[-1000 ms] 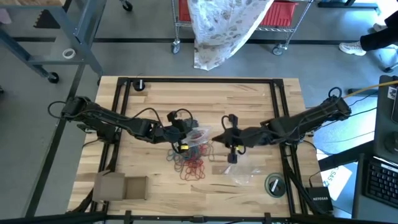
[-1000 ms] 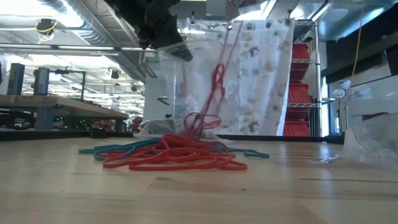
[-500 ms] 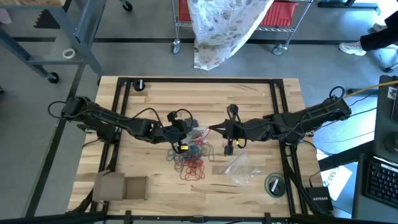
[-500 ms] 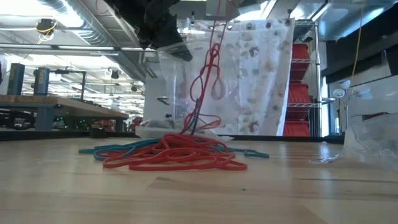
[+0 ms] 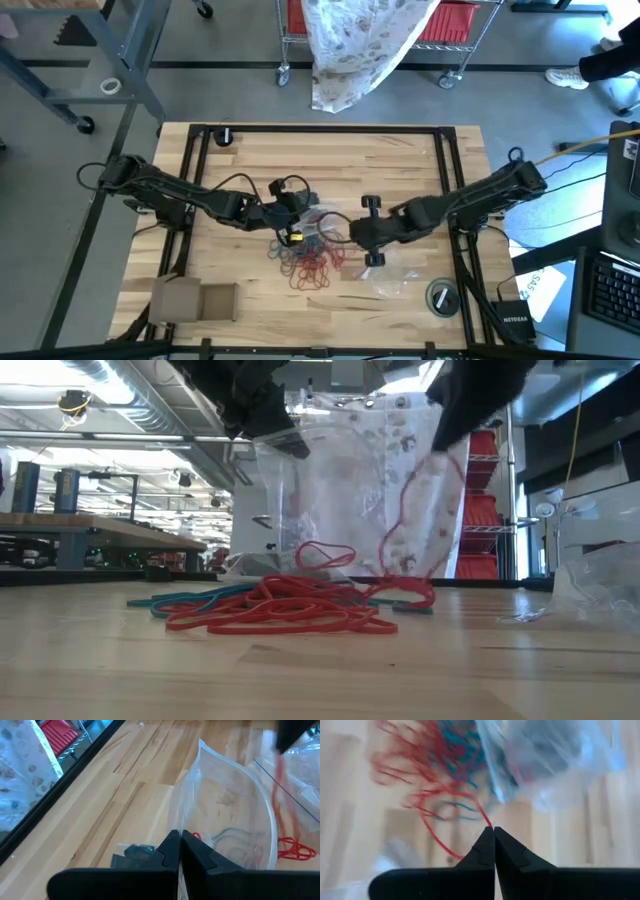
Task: Sort rubber bands
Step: Put the red rubber band into the transparent zip lock bag
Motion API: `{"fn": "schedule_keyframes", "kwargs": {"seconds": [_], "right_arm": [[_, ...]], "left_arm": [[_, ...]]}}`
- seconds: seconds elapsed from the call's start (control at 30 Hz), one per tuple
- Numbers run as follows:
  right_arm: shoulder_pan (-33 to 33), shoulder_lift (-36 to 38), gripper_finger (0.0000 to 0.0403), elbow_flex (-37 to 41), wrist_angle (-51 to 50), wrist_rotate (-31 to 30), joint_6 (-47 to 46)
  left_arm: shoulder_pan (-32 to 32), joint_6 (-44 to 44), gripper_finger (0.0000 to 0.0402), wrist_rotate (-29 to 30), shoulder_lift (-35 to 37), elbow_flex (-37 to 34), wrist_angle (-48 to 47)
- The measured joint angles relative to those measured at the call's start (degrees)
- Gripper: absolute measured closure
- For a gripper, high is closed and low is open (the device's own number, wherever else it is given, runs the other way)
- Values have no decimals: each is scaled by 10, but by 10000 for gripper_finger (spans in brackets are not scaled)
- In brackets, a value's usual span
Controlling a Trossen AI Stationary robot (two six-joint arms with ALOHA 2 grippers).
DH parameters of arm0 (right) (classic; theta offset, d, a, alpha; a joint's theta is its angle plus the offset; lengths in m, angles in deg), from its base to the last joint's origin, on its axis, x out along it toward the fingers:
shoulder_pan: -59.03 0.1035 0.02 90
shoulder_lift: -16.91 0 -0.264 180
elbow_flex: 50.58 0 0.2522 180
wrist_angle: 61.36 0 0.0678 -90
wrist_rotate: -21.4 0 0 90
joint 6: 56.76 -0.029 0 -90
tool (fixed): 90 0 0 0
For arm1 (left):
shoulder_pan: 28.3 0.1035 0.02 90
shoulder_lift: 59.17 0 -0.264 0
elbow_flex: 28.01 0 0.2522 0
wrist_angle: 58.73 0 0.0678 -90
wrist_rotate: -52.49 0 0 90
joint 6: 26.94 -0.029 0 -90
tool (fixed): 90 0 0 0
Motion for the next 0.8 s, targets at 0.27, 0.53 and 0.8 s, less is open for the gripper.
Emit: {"fn": "schedule_keyframes", "kwargs": {"seconds": [0.27, 0.53, 0.8], "right_arm": [[1, 30, 403, -74, 22, -6, 14], [1, 45, 403, -220, 23, -43, 103], [-9, 44, 403, -236, -33, -102, 101]], "left_arm": [[0, 0, 401, 0, 0, 0, 0], [0, -3, 401, 0, 0, 0, 0], [-2, -2, 401, 0, 0, 0, 0]]}}
